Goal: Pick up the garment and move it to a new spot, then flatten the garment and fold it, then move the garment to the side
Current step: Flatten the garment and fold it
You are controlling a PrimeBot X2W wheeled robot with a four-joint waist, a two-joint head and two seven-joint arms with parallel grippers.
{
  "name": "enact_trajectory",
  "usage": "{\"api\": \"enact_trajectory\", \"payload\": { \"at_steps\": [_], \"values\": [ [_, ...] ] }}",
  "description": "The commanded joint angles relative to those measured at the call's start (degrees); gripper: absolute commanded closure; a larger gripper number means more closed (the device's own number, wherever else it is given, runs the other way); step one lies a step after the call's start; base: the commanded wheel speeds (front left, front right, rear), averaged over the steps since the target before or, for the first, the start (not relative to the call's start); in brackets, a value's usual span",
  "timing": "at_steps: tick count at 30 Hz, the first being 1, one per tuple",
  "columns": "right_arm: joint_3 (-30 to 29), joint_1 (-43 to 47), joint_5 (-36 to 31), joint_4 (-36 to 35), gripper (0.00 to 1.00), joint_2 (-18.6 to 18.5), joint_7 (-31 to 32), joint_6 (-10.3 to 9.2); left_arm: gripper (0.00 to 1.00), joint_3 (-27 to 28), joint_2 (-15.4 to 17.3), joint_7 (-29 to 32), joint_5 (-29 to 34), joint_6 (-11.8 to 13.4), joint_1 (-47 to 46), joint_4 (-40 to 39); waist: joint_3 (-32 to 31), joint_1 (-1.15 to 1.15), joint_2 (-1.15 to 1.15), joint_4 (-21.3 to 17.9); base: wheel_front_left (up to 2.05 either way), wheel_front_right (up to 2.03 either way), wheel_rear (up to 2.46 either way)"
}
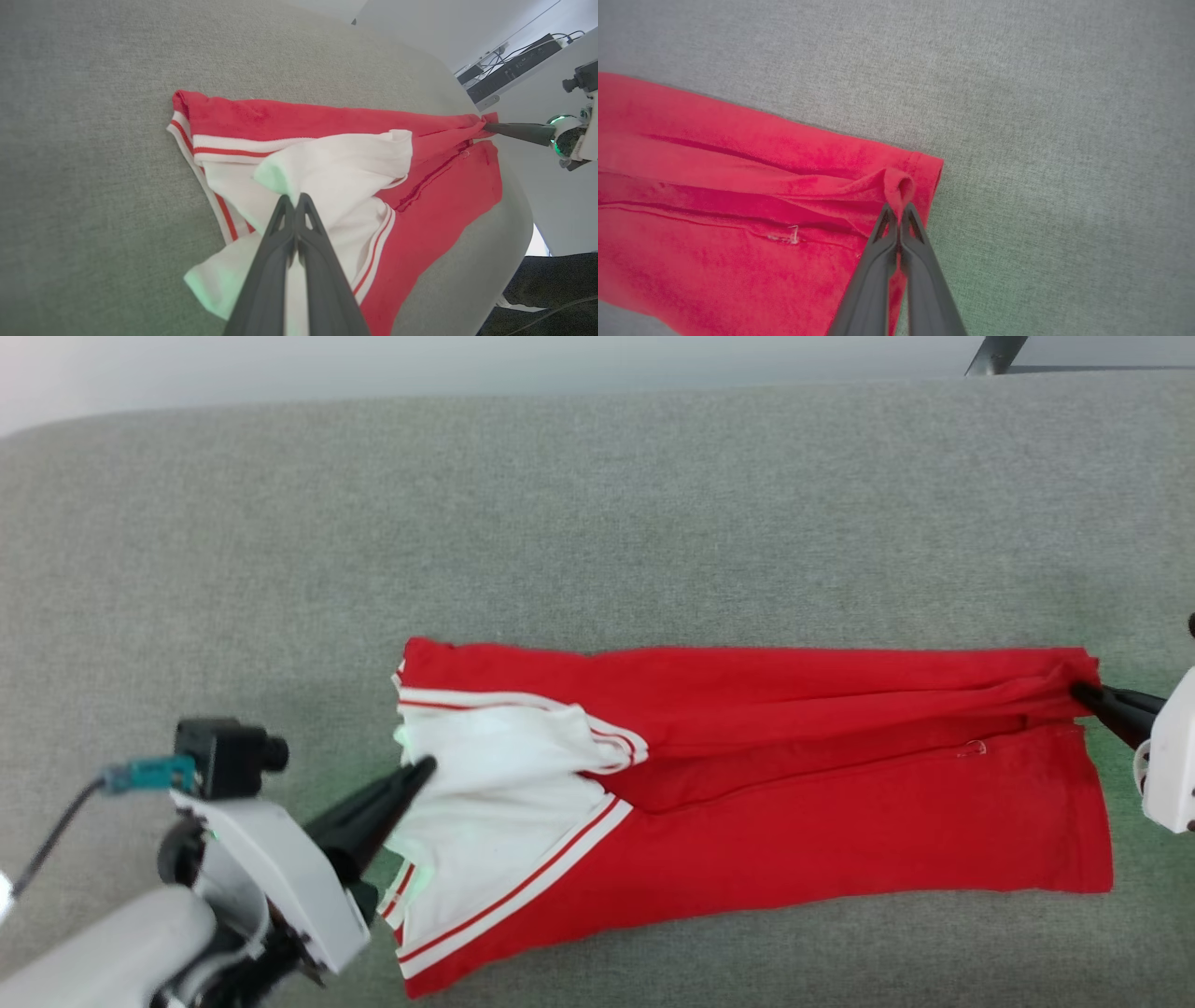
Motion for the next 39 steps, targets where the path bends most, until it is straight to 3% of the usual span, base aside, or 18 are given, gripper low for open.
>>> {"api": "enact_trajectory", "payload": {
  "at_steps": [1, 7, 14, 15, 16, 17, 18, 24, 29, 35, 39],
  "values": [
    [-1.5, 1.3, -0.9, -0.5, 1.00, 0.4, 0.2, -0.07, 1.00, 0.0, 0.2, -1.2, -0.5, 0.8, 1.7, -1.5, 0.5, 0.00, 0.00, 0.3, 0.00, 0.00, 0.00],
    [-3.4, 4.1, -3.9, -0.1, 1.00, 2.3, 2.1, -0.07, 1.00, -1.7, -1.5, -2.8, 2.7, 3.8, 3.2, -1.2, 1.6, 0.00, 0.00, 0.7, 0.00, 0.00, 0.00],
    [-3.7, 5.0, -6.0, 0.7, 1.00, 5.2, 2.3, -0.07, 1.00, -3.2, -4.8, -3.4, 4.8, 5.1, 3.1, 3.0, 2.0, 0.00, 0.00, 0.3, 0.00, 0.00, 0.00],
    [-3.8, 5.0, -6.3, 0.7, 0.85, 5.4, 1.9, -0.07, 0.91, -3.3, -5.1, -3.6, 5.0, 5.3, 3.0, 3.4, 1.8, 0.00, 0.00, 0.3, 0.00, 0.00, 0.00],
    [-4.1, 5.0, -6.5, 0.7, 0.58, 5.6, 1.5, -0.07, 0.60, -3.0, -5.4, -4.2, 5.1, 5.5, 3.0, 3.9, 1.6, 0.00, 0.00, 0.2, 0.00, 0.00, 0.00],
    [-4.4, 4.9, -6.4, 0.9, 0.32, 5.7, 1.0, -0.07, 0.21, -2.9, -5.6, -4.7, 5.1, 5.5, 3.2, 4.3, 1.3, 0.00, 0.00, 0.2, 0.00, 0.00, 0.00],
    [-4.8, 4.9, -6.1, 1.2, 0.00, 5.8, 0.8, -0.07, 0.00, -2.9, -5.8, -5.1, 5.3, 5.6, 3.4, 4.6, 1.0, 0.00, 0.00, 0.1, 0.00, 0.00, 0.00],
    [-7.2, 6.5, -2.0, 1.0, 0.00, 5.5, 2.1, -0.07, 0.00, -0.5, -7.0, -8.3, 5.3, 7.1, 6.2, 4.0, -1.5, 0.00, 0.00, 0.2, 0.00, 0.00, 0.00],
    [-10.4, 9.6, 2.0, 0.3, 0.00, 4.1, 7.0, -0.07, 0.00, 4.9, -9.4, -9.5, 6.7, 10.3, 11.1, 1.7, -3.0, 0.00, 0.00, 1.0, 0.00, 0.00, 0.00],
    [-14.5, 12.5, 2.7, 0.0, 0.00, 3.6, 12.2, -0.07, 0.00, 16.9, -17.4, -9.5, 17.7, 14.5, 20.3, -0.5, -3.3, 0.00, 0.00, 3.4, 0.00, 0.00, 0.00],
    [-16.6, 12.7, 1.1, 0.6, 0.00, 4.8, 14.9, -0.07, 0.00, 23.0, -22.8, -9.6, 27.6, 14.5, 25.4, 0.4, -3.2, 0.00, 0.00, 5.4, 0.00, 0.00, 0.00]
  ]
}}
